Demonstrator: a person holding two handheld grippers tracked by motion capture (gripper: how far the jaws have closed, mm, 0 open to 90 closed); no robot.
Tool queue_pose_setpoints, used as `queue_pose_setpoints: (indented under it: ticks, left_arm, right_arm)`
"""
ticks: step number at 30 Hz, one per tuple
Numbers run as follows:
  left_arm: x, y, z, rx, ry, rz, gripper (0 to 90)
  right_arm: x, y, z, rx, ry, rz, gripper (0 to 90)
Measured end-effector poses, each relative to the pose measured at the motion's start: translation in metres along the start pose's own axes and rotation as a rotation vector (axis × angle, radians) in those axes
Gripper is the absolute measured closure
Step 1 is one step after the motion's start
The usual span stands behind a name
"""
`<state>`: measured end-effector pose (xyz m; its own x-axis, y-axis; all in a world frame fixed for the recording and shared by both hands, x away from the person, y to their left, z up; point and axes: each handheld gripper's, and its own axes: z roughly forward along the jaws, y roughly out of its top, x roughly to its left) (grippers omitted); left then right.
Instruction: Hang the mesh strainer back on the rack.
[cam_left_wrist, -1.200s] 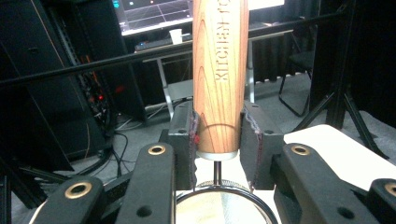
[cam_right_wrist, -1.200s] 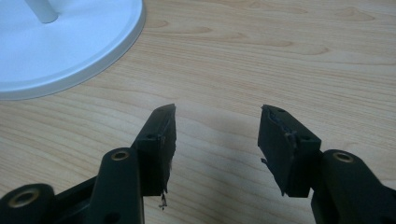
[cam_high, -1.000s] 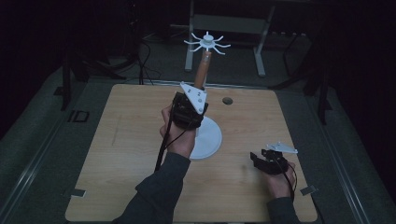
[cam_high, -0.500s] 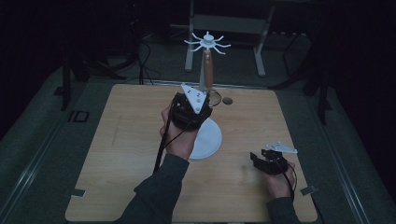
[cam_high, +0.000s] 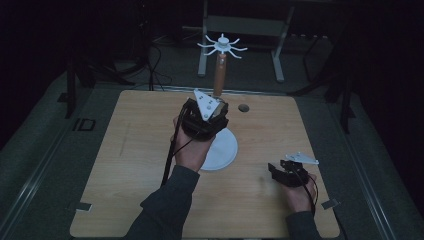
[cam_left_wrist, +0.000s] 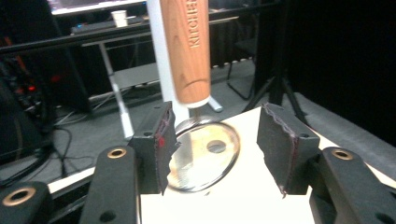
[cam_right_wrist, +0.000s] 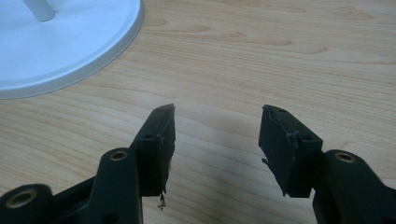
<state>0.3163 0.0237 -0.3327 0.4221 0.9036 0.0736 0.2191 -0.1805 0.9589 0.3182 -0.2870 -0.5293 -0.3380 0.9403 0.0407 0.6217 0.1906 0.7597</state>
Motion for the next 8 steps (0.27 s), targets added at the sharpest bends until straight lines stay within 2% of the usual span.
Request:
queue_pose_setpoints:
  ticks: [8]
  left_arm:
    - [0.0079, -0.0088, -0.0060, -0.002, -0.073, 0.000, 44.0]
  right_arm:
    - [-0.0058, -0.0036, 0.0033, 0.015, -0.024, 0.007, 44.6]
